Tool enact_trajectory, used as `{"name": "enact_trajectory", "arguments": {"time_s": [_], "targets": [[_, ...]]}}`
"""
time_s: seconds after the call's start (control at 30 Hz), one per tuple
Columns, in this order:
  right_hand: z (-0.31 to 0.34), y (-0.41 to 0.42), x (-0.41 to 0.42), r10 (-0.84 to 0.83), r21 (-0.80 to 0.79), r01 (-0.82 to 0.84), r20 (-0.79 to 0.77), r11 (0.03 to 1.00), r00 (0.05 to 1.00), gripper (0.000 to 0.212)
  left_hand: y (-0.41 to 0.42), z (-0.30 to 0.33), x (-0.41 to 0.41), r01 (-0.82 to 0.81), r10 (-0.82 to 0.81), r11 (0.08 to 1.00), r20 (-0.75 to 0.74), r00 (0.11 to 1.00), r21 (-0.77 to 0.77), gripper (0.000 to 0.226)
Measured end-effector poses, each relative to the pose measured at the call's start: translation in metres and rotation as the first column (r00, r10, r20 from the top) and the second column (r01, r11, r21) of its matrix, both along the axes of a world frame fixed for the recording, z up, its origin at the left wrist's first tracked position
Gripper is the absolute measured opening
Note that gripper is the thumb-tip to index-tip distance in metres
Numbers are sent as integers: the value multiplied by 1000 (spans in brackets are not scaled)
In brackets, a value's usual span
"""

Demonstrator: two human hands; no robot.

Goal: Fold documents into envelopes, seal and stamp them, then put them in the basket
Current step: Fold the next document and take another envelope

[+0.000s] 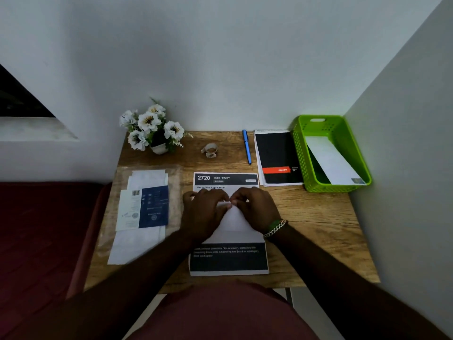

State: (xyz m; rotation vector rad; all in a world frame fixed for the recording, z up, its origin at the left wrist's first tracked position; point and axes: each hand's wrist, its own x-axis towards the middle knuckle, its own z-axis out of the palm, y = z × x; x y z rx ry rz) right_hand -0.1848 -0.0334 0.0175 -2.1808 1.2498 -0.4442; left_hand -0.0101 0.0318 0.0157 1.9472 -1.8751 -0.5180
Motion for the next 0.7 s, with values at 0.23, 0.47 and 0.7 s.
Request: {"name": "enact_trajectory", "arguments": {"time_s": [0.23,0.47,0.7], "targets": [[13,-9,-11,-18,-109,16,-16,994,1000,11,-11,20,23,-13,12,1000,-94,995,-5,15],[19,-10,-31,-90,-120,88,-10,989,996,9,-5,13,61,-145,141,989,-152,978,-14,6],[31,-6,-10,-53,-121,59,53,991,997,8,-12,23,15,-78,75,997,-206,976,-4,12]]}}
